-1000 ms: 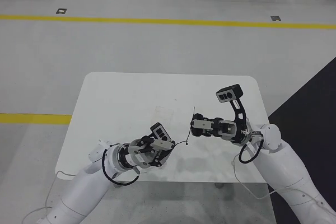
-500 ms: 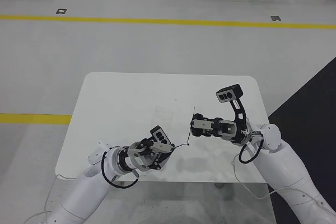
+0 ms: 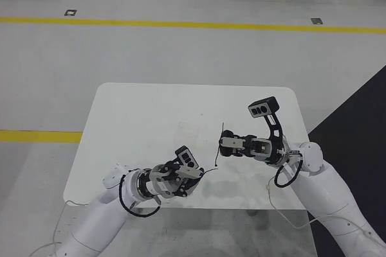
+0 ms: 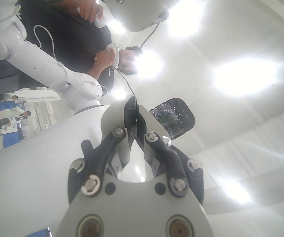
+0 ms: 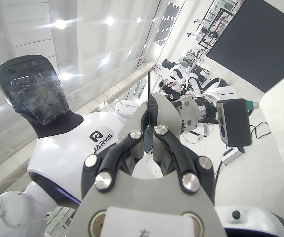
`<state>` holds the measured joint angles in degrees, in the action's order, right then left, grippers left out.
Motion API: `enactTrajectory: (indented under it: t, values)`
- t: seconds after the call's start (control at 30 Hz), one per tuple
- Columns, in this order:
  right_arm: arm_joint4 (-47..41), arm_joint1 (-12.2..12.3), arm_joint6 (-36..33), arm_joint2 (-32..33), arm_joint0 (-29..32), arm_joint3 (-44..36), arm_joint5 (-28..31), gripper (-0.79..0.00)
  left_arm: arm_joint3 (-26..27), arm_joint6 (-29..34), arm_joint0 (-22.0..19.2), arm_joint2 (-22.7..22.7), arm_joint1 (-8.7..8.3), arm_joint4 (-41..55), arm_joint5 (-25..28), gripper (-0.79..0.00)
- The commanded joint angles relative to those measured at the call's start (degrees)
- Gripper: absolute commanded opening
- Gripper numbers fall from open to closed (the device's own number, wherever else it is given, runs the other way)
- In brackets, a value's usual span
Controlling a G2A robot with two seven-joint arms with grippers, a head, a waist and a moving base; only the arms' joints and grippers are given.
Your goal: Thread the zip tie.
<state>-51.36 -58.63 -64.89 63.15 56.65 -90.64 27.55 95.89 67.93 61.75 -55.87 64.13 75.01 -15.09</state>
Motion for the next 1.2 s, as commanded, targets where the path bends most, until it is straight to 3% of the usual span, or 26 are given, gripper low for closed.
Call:
enactTrajectory:
  t: [0.0, 1.17]
  values:
    - [0.00, 0.00, 0.00, 0.00, 0.00, 0.00, 0.00, -0.785, -0.16, 0.00, -0.07, -0.42, 0.12, 0.44, 0.40, -0.785]
    - [0.00, 0.00, 0.00, 0.00, 0.00, 0.00, 0.00, -0.785, 0.15, 0.57, 0.96, -1.68, 1.64, -1.48, -1.46, -0.785]
